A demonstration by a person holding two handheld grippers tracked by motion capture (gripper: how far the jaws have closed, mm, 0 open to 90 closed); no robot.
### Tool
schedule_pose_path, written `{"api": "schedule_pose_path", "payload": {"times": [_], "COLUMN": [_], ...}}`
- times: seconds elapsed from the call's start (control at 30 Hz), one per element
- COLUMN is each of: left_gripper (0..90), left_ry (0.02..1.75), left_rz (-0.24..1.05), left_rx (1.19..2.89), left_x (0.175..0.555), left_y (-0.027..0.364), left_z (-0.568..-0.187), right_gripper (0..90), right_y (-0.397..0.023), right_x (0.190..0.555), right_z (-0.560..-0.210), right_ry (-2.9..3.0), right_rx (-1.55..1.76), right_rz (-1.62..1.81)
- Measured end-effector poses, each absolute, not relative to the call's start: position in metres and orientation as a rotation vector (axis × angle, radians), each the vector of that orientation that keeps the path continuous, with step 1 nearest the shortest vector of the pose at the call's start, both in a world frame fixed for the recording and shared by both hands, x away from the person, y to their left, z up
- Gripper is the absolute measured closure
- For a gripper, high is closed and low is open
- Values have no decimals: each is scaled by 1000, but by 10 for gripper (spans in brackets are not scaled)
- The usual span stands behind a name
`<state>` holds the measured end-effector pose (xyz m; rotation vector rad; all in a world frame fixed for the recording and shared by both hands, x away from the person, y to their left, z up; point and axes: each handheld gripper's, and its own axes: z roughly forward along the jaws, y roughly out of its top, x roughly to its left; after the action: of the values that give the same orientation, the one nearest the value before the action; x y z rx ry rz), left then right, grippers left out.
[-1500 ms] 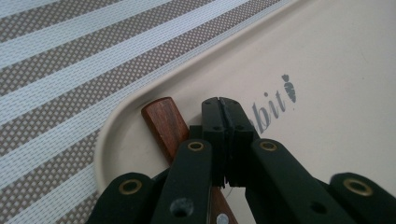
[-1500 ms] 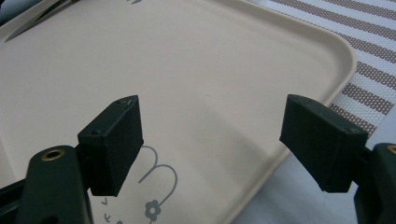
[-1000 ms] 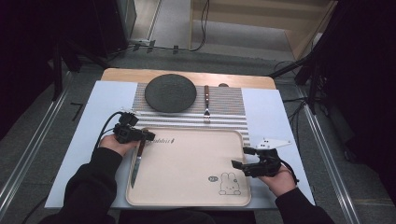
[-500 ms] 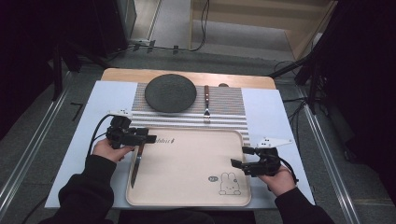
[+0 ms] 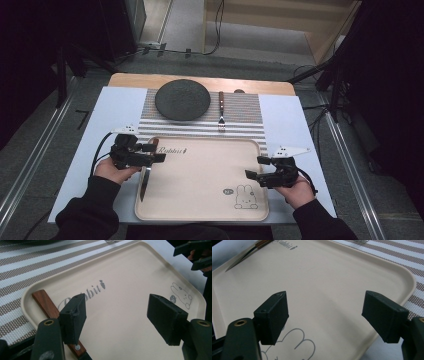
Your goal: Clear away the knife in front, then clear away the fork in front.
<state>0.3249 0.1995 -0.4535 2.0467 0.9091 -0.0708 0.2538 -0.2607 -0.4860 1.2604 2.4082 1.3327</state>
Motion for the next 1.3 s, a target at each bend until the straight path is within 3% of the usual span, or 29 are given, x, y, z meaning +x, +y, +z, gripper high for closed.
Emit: {"api": "schedule_pose_path", "payload": {"times": [0.7, 1.3], "left_gripper": [319, 319], "left_ry": [941, 936], "left_rz": [-65, -76], "left_rx": [2028, 2023], "left_x": [322, 324], "left_y": [212, 211], "left_z": [-457, -458], "right_gripper": [190, 198], "right_y": [-262, -261], "right_x": [251, 272], "right_z": [-486, -480], "right_ry": [2399, 2344], "right_rx": [1267, 1267], "right_rz": [1332, 1359]}}
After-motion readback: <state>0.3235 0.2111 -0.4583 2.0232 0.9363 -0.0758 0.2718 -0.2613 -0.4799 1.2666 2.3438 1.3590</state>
